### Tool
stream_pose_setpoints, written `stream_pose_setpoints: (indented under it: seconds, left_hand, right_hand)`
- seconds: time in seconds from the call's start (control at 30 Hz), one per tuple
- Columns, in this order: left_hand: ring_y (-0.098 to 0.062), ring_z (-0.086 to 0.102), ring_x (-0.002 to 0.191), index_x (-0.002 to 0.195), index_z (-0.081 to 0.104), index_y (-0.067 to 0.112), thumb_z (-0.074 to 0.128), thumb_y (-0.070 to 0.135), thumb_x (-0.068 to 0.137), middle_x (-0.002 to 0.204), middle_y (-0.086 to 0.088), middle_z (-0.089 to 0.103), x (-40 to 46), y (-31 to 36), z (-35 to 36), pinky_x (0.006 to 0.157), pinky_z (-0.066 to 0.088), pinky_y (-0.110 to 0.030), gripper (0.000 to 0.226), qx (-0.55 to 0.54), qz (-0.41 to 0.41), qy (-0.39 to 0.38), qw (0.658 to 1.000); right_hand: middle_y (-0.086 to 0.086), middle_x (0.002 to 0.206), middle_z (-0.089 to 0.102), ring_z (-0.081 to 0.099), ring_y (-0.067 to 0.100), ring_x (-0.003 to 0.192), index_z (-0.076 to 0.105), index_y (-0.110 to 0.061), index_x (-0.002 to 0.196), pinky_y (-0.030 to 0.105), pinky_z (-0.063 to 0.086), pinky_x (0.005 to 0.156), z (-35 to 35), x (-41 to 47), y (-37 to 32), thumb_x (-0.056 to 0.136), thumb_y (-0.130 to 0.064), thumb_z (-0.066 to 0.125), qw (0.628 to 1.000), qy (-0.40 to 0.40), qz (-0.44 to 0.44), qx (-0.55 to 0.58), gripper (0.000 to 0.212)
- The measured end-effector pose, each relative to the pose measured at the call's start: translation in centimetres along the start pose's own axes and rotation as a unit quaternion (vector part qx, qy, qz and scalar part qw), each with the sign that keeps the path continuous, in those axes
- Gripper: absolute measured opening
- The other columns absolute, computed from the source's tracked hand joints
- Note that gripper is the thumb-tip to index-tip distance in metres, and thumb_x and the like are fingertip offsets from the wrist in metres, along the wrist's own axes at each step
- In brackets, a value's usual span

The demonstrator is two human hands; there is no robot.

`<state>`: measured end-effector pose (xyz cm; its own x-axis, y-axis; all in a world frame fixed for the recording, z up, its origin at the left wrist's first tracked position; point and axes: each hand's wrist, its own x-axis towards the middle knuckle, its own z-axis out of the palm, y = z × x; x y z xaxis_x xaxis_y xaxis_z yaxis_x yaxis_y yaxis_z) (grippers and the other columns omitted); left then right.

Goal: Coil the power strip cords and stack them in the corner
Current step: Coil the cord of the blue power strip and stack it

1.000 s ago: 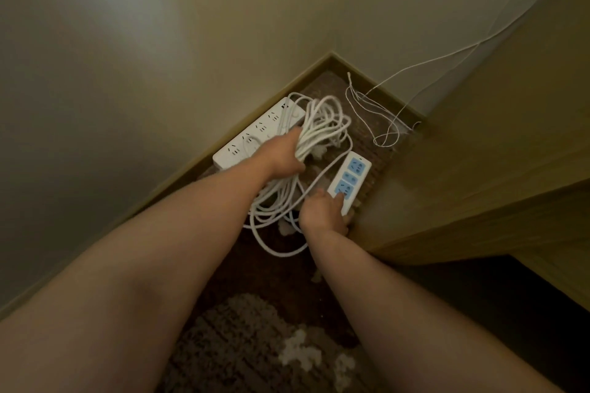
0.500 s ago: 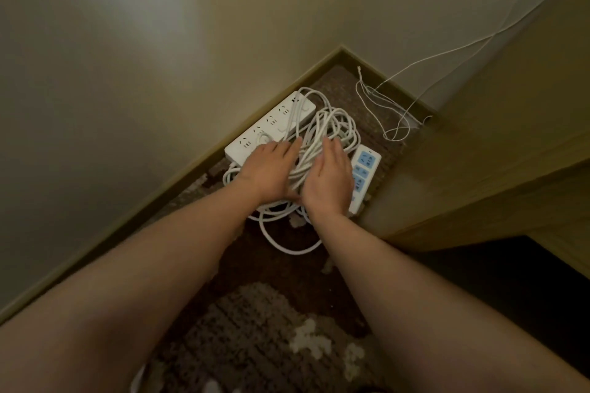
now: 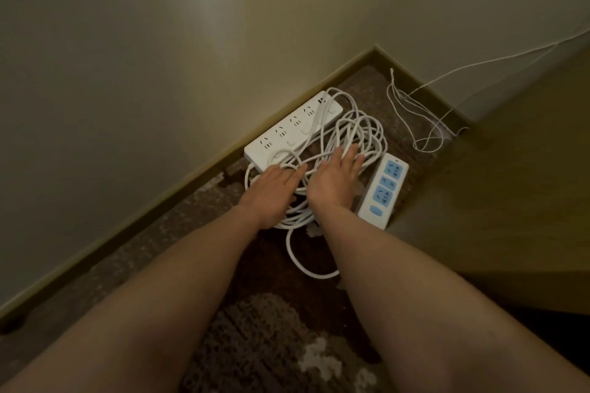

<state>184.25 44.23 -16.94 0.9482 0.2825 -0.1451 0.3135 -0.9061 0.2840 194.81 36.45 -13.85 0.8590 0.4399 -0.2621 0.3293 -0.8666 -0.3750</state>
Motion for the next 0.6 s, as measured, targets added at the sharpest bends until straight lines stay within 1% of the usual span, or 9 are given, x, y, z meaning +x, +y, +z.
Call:
stream_pose_setpoints:
  seconds: [0.1, 0.17, 0.23, 0.33, 0.37, 0.43, 0.5, 0.53, 0.6]
  left_hand:
    - [-0.028, 0.027, 0.133, 0.151, 0.004, 0.015, 0.046, 0.019, 0.094, 0.147, -0.010, 0.034, 0.3, -0.4, 0.1, 0.114, 0.010, -0.032, 0.071, 0.001, 0.002, -0.028, 1.000]
    - [-0.028, 0.019, 0.140, 0.151, 0.003, 0.015, 0.044, 0.023, 0.097, 0.154, -0.009, 0.026, 0.2, -0.7, -0.5, 0.116, 0.005, -0.033, 0.068, -0.014, 0.004, -0.059, 0.998]
    - [-0.027, 0.013, 0.144, 0.151, 0.005, 0.016, 0.045, 0.029, 0.097, 0.157, -0.008, 0.019, -0.5, -1.0, -1.6, 0.117, 0.005, -0.034, 0.068, -0.025, 0.007, -0.081, 0.996]
    - [-0.021, 0.007, 0.146, 0.151, 0.007, 0.014, 0.046, 0.036, 0.095, 0.159, -0.007, 0.010, -3.3, -1.3, -3.0, 0.116, 0.000, -0.028, 0.071, -0.002, 0.036, -0.066, 0.997]
    - [-0.020, 0.004, 0.146, 0.151, 0.007, 0.014, 0.044, 0.036, 0.096, 0.160, -0.007, 0.007, -4.7, -1.5, -3.3, 0.116, -0.001, -0.028, 0.070, 0.016, 0.043, -0.063, 0.997]
    - [-0.018, 0.002, 0.147, 0.151, 0.009, 0.015, 0.041, 0.033, 0.097, 0.160, -0.006, 0.004, -8.1, -2.0, -3.9, 0.119, 0.002, -0.030, 0.066, 0.041, 0.036, -0.057, 0.997]
    - [-0.017, 0.006, 0.147, 0.151, 0.013, 0.016, 0.038, 0.027, 0.098, 0.160, -0.004, 0.007, -12.1, -3.0, -4.4, 0.119, 0.006, -0.031, 0.059, 0.044, 0.019, -0.051, 0.998]
    - [-0.017, 0.009, 0.146, 0.150, 0.017, 0.017, 0.036, 0.024, 0.099, 0.159, -0.003, 0.011, -14.4, -3.5, -4.6, 0.119, 0.009, -0.031, 0.055, 0.034, 0.008, -0.046, 0.998]
    - [-0.017, 0.019, 0.144, 0.147, 0.029, 0.018, 0.039, 0.016, 0.096, 0.156, -0.002, 0.025, -19.9, -4.6, -5.5, 0.118, 0.016, -0.029, 0.052, 0.004, -0.025, -0.035, 0.999]
  right_hand:
    - [0.006, 0.166, -0.015, -0.016, 0.028, 0.152, 0.008, -0.013, 0.159, 0.043, 0.004, 0.122, 0.3, 0.9, 0.0, 0.105, -0.028, 0.028, 0.999, -0.030, 0.019, -0.014, 0.060]
    - [0.007, 0.166, -0.016, -0.016, 0.028, 0.152, 0.008, -0.014, 0.159, 0.045, 0.005, 0.121, 0.3, 0.9, 0.0, 0.105, -0.029, 0.027, 0.999, -0.045, 0.019, -0.021, 0.060]
    - [0.005, 0.166, -0.017, -0.017, 0.028, 0.152, 0.008, -0.015, 0.159, 0.045, 0.006, 0.121, 0.2, 1.0, 0.0, 0.105, -0.029, 0.026, 0.998, -0.054, 0.023, -0.019, 0.058]
    - [0.003, 0.167, -0.014, -0.015, 0.027, 0.152, 0.012, -0.017, 0.159, 0.046, 0.005, 0.123, -0.2, 0.8, -0.1, 0.107, -0.031, 0.021, 0.998, -0.056, 0.029, -0.010, 0.055]
    - [0.003, 0.167, -0.012, -0.013, 0.027, 0.152, 0.013, -0.017, 0.159, 0.047, 0.005, 0.123, -0.4, 0.4, -0.2, 0.107, -0.031, 0.021, 0.998, -0.053, 0.032, -0.005, 0.054]
    - [0.004, 0.167, -0.007, -0.009, 0.028, 0.153, 0.017, -0.018, 0.158, 0.049, 0.005, 0.122, -0.8, -0.8, -0.6, 0.107, -0.034, 0.022, 0.999, -0.038, 0.026, 0.004, 0.054]
    - [0.006, 0.168, 0.002, -0.001, 0.031, 0.153, 0.024, -0.017, 0.157, 0.051, 0.009, 0.122, -1.0, -3.0, -1.2, 0.106, -0.034, 0.028, 1.000, -0.008, -0.008, 0.008, 0.054]
    - [0.008, 0.167, 0.009, 0.007, 0.033, 0.152, 0.030, -0.016, 0.154, 0.051, 0.012, 0.122, -1.1, -4.3, -1.4, 0.104, -0.033, 0.034, 0.999, 0.021, -0.044, 0.005, 0.053]
    - [0.010, 0.158, 0.032, 0.027, 0.033, 0.145, 0.047, -0.014, 0.143, 0.047, 0.020, 0.118, -1.0, -7.3, -2.5, 0.100, -0.024, 0.044, 0.984, 0.079, -0.160, 0.014, 0.044]
